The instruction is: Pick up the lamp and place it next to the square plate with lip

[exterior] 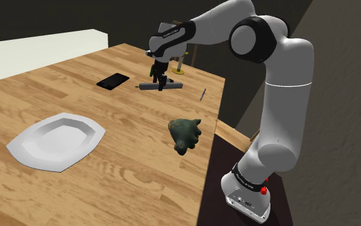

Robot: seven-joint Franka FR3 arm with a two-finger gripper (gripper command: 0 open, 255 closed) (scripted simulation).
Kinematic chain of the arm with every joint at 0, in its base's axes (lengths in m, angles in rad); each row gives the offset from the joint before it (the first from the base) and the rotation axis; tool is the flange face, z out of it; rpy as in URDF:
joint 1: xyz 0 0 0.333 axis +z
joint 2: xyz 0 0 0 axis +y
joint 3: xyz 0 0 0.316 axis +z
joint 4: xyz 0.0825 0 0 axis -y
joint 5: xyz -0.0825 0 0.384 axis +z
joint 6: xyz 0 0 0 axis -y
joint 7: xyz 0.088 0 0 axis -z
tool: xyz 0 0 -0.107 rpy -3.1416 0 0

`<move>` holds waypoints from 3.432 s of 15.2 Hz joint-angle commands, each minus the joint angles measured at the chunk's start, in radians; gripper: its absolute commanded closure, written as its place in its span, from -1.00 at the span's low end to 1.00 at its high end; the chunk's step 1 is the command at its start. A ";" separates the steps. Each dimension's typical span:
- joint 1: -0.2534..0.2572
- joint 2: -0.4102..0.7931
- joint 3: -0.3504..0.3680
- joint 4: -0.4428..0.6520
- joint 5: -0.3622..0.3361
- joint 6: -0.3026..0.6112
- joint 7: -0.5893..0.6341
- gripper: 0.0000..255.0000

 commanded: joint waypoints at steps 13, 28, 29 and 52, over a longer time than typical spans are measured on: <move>0.001 -0.007 -0.001 0.004 -0.002 -0.010 0.002 1.00; 0.007 -0.085 -0.014 0.098 -0.032 -0.180 0.023 1.00; 0.007 -0.089 -0.015 0.106 -0.034 -0.192 0.025 1.00; 0.251 -0.012 0.099 0.216 -0.063 -0.208 0.395 1.00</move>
